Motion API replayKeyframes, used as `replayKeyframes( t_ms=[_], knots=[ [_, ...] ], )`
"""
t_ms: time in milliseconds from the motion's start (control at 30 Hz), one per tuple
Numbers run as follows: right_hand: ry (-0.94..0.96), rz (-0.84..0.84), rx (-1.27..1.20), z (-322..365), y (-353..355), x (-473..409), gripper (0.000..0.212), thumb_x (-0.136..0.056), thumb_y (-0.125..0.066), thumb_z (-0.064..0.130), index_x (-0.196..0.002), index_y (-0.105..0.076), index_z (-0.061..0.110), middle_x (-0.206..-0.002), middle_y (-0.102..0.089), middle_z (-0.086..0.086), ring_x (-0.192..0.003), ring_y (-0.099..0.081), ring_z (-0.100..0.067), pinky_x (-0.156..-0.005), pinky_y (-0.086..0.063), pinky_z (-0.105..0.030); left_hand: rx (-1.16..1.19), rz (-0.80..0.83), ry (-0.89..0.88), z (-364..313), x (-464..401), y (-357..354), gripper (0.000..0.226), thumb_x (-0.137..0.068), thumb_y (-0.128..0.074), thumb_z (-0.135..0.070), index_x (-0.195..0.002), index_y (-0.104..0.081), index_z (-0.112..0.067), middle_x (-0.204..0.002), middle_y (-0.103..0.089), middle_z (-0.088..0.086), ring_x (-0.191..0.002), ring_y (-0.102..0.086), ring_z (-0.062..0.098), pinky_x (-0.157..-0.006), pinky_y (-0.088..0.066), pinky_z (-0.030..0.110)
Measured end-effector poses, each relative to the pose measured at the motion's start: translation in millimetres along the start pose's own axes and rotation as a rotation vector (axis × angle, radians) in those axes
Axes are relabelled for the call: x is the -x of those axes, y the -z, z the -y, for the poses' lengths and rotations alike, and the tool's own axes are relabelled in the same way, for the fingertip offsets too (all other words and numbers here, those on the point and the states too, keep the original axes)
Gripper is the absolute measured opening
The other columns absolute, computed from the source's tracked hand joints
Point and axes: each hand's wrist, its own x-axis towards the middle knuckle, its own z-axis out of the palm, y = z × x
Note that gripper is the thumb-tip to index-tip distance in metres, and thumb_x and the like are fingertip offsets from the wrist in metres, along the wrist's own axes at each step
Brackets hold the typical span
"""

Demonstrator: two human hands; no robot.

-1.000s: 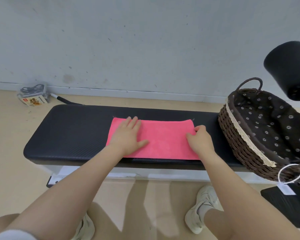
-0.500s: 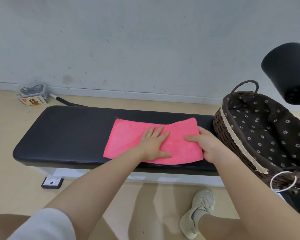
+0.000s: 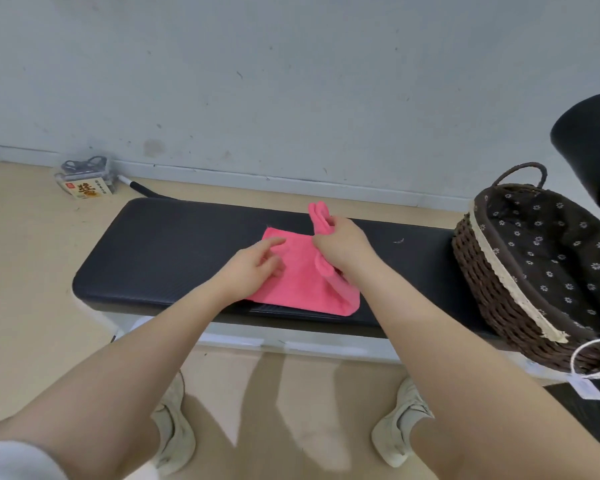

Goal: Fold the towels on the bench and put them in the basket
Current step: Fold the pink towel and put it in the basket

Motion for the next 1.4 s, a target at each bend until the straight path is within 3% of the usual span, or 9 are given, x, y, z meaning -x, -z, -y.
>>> replayKeyframes(
  t_ms=[133,233,400,533,667,833,1000,1200,1400],
  knots=[
    [-0.005,0.040,-0.042,11,-41,1,0.046,-0.094,-0.043,0.014,-0.139,-0.033,0.007,-0.072,-0.058,0.000,-0.052,-0.053,-0.012,-0.049,-0.045,-0.021,0.469,-0.053,0.128,8,5,2,0.038,-0.102,-0.028,-0.022,-0.138,-0.036,-0.014,-0.107,-0.063,0.012,-0.098,-0.064,0.020,-0.090,-0.051,0.028],
    [-0.055,0.142,-0.063,6,-58,2,0.056,-0.098,-0.038,0.028,-0.147,-0.018,0.012,-0.078,-0.062,-0.006,-0.061,-0.061,-0.023,-0.067,-0.053,-0.036,0.557,-0.074,0.203,9,4,2,0.043,-0.101,-0.031,-0.031,-0.143,-0.027,-0.022,-0.116,-0.056,0.008,-0.094,-0.059,0.009,-0.085,-0.046,0.022],
    [0.109,-0.080,0.220,-18,-32,1,0.044,-0.098,-0.034,0.018,-0.142,-0.036,0.016,-0.139,-0.048,-0.007,-0.103,-0.057,-0.024,-0.092,-0.046,-0.038,0.087,-0.080,0.051,0,-3,0,0.061,-0.092,-0.054,-0.025,-0.145,-0.025,-0.030,-0.114,-0.054,-0.007,-0.103,-0.053,0.011,-0.082,-0.039,0.022],
    [0.236,-0.126,0.555,-36,-23,-1,0.041,-0.095,-0.040,0.018,-0.137,-0.044,0.017,-0.143,-0.039,-0.008,-0.126,-0.040,-0.029,-0.099,-0.041,-0.040,-0.110,-0.176,-0.057,-2,-12,-6,0.038,-0.093,-0.048,-0.008,-0.129,-0.054,-0.019,-0.127,-0.053,0.004,-0.120,-0.047,0.019,-0.089,-0.030,0.014],
    [0.242,-0.023,0.777,-46,-27,0,0.039,-0.096,-0.041,0.031,-0.134,-0.050,0.022,-0.154,-0.024,-0.008,-0.141,-0.019,-0.027,-0.108,-0.031,-0.042,-0.250,-0.093,0.016,8,-11,-4,0.040,-0.094,-0.045,-0.013,-0.134,-0.049,-0.017,-0.122,-0.050,0.008,-0.112,-0.049,0.021,-0.089,-0.032,0.019],
    [0.230,-0.059,0.637,-46,-32,10,0.044,-0.098,-0.037,0.039,-0.137,-0.045,0.020,-0.159,0.003,-0.006,-0.143,-0.008,-0.028,-0.101,-0.039,-0.043,-0.370,-0.129,0.019,19,-8,-5,0.042,-0.094,-0.039,-0.009,-0.134,-0.050,-0.017,-0.115,-0.048,0.010,-0.114,-0.041,0.027,-0.098,-0.035,0.032],
    [0.034,-0.108,0.379,-51,-21,6,0.064,-0.097,-0.040,0.036,-0.149,-0.010,0.013,-0.147,-0.030,-0.015,-0.124,-0.045,-0.035,-0.091,-0.044,-0.042,-0.264,-0.091,0.092,13,-4,-6,0.045,-0.093,-0.049,-0.022,-0.137,-0.045,-0.018,-0.113,-0.040,0.001,-0.101,-0.045,0.014,-0.090,-0.034,0.021],
    [-0.122,-0.029,0.163,-65,0,-2,0.039,-0.085,-0.059,0.027,-0.116,-0.050,0.005,-0.106,-0.059,-0.008,-0.091,-0.055,-0.024,-0.071,-0.044,-0.032,-0.255,-0.010,0.113,-7,4,-22,0.055,-0.087,-0.060,-0.033,-0.138,-0.043,-0.019,-0.116,-0.035,0.001,-0.104,-0.041,0.015,-0.096,-0.032,0.022],
    [-0.124,-0.080,0.150,-79,18,-1,0.033,-0.084,-0.063,0.028,-0.108,-0.054,0.007,-0.097,-0.056,-0.003,-0.085,-0.052,-0.019,-0.063,-0.038,-0.029,-0.787,0.010,-0.136,-37,-3,-51,0.064,-0.086,-0.050,-0.054,-0.138,-0.040,-0.017,-0.152,-0.019,0.007,-0.141,-0.014,0.025,-0.114,-0.014,0.040]
  ],
)
